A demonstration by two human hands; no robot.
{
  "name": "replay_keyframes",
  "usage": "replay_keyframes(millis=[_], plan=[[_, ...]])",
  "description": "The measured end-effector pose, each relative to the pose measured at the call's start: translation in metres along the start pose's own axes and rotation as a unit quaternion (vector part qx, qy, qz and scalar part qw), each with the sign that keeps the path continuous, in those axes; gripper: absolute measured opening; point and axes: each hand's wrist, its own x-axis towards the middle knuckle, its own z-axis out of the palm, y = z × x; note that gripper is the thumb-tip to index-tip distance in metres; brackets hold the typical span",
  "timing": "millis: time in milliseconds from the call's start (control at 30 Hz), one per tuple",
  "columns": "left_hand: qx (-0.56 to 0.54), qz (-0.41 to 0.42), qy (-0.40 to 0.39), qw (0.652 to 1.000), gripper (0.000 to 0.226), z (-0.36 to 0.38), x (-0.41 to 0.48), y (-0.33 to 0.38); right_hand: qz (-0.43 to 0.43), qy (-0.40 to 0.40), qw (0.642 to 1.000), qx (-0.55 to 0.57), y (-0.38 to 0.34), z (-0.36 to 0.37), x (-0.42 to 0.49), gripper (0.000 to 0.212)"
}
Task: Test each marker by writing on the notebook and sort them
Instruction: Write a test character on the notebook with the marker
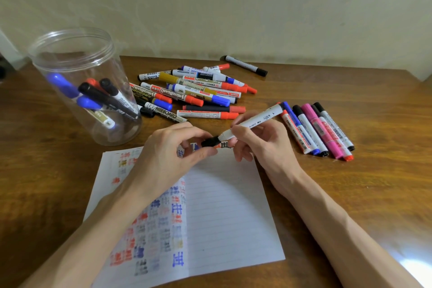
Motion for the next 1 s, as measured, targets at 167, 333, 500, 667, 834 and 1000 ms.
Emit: replay_keyframes(millis=[167, 333, 500, 667, 834, 1000], plan=[[0.002, 0.012, 0.008, 1.000, 0.040, -0.002, 0.000, 0.001, 0.010, -0.048, 0.999, 0.009, 0.001, -0.005, -0.001, 0.010], [-0.022, -0.005, 0.018, 1.000, 0.033, -0.006, 0.000, 0.002, 0.071, -0.095, 0.991, 0.056, -0.007, -0.022, 0.001, 0.022], [-0.029, -0.015, 0.043, 0.999, 0.044, -0.009, 0.000, 0.006, 0.053, -0.088, 0.993, -0.056, -0.006, -0.031, 0.006, 0.019], [-0.034, -0.015, 0.000, 0.999, 0.037, -0.012, -0.001, 0.002, 0.003, -0.089, 0.977, -0.195, -0.003, -0.039, 0.008, 0.023], [-0.116, -0.074, -0.047, 0.989, 0.032, -0.023, 0.000, 0.009, -0.010, -0.117, 0.969, -0.216, -0.003, -0.048, 0.011, 0.024], [-0.154, -0.199, -0.046, 0.967, 0.012, -0.024, 0.002, 0.012, -0.031, -0.168, 0.962, -0.212, 0.001, -0.049, 0.010, 0.023]])
